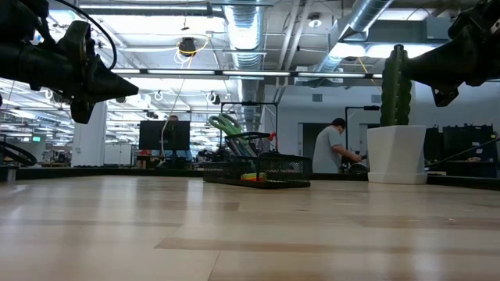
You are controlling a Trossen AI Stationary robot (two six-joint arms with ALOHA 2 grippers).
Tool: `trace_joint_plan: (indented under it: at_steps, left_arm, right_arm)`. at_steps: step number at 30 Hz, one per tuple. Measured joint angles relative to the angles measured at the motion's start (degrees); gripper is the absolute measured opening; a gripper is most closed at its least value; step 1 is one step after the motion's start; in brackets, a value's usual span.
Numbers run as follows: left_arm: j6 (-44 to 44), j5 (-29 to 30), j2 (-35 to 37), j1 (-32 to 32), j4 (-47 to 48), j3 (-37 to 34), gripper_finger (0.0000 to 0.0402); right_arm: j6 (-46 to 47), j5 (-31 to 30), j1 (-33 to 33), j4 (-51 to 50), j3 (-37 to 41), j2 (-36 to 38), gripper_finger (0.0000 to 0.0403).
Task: Pick and place office supplies into organizer
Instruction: Return to Home Position
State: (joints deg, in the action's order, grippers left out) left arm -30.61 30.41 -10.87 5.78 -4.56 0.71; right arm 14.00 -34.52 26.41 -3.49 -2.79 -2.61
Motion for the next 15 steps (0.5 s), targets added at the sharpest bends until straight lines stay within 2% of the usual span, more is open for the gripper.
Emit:
trace_joint_plan:
  at_steps: [15]
  left_arm:
    - [-0.35, 0.00, 0.00, 0.00, 0.00, 0.00, 0.0000]
  right_arm:
    - [0.00, 0.02, -0.01, 0.00, 0.00, 0.00, 0.0098]
